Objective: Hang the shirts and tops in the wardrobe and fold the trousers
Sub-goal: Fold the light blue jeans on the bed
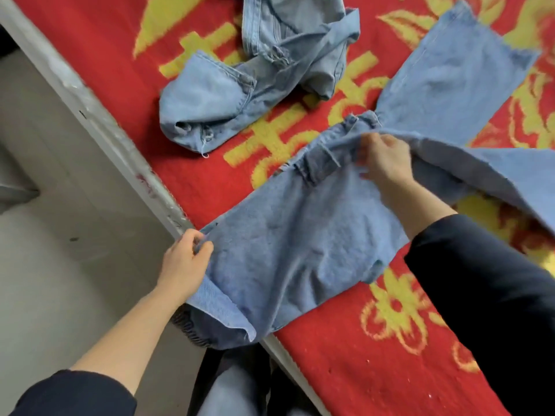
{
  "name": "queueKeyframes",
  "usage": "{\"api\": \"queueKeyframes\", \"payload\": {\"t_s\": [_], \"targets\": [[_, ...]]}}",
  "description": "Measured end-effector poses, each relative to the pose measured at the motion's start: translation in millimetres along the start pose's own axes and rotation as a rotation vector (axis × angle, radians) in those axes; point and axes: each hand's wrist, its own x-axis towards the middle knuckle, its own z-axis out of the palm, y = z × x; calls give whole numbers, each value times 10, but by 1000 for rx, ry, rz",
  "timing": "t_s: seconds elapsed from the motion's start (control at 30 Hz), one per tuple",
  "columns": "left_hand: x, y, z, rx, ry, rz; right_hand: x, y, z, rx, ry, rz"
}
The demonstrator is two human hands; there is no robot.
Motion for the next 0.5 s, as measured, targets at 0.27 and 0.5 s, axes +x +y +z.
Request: {"api": "queueKeyframes", "payload": {"t_s": [0.27,0.5], "targets": [[-1,-318,-64,-218,-152,-130,-149,471,473,-524,-246,-194],[149,39,152,89,150,-149,-25,480,401,-368,-277,-200]]}}
